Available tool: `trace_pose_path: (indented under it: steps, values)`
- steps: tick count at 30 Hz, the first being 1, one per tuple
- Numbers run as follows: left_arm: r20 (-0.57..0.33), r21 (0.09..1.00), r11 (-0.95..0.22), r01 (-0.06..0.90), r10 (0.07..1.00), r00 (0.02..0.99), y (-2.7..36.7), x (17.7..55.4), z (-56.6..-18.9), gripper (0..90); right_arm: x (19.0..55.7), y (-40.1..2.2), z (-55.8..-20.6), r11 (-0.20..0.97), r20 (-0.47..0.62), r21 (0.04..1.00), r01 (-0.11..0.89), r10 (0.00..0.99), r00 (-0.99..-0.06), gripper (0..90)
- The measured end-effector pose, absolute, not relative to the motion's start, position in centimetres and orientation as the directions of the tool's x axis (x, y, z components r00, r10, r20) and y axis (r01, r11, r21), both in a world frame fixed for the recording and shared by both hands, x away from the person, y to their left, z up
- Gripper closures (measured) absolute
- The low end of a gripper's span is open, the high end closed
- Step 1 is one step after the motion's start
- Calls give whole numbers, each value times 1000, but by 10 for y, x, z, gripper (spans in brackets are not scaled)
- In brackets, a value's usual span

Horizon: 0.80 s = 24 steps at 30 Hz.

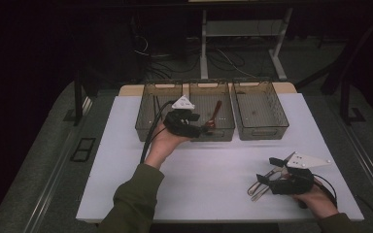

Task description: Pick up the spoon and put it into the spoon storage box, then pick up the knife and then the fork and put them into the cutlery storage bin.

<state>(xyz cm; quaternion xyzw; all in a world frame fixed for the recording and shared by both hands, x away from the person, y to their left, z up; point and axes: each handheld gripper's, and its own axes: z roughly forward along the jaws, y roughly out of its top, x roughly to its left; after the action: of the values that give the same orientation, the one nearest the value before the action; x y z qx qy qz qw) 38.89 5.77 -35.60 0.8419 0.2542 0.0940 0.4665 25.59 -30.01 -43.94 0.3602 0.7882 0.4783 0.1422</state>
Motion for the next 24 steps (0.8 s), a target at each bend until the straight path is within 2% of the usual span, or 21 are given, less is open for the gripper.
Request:
trace_pose_path:
  steps: [9,24]
  values:
    - [-69,835,-451,317,485,872,65,365,-364,320,255,-299,-439,282,118,858,428,704,-700,172]
    - [-90,860,-397,319,498,862,104,322,-392,173,254,-300,-439,281,121,858,431,704,-700,172]
